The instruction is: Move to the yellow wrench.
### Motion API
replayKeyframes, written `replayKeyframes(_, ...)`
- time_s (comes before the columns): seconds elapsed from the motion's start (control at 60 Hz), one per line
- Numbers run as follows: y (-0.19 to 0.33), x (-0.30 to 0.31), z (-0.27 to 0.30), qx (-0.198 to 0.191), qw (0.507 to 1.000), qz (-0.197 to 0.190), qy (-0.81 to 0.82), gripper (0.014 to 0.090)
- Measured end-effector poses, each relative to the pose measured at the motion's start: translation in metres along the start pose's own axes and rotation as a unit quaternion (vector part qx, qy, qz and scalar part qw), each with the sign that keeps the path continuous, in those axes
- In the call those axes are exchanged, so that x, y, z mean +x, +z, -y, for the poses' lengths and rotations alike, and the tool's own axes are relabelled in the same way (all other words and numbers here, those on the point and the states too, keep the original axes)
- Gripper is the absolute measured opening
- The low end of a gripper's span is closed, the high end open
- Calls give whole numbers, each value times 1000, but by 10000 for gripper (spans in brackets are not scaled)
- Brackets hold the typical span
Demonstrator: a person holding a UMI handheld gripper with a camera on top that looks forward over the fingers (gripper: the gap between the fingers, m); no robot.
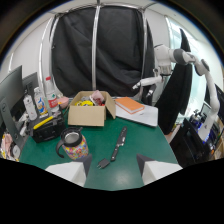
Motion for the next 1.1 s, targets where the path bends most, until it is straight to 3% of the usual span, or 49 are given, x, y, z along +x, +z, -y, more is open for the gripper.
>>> replayKeyframes(0.333,17,-26,13,11,1000,-3,-19,855)
replayKeyframes(0.6,29,-119,9,-5,997,48,-60,852)
replayKeyframes(0.767,29,-197,14,8,991,99,-94,853)
replayKeyframes(1.1,54,-293,19,6,983,137,-125,854)
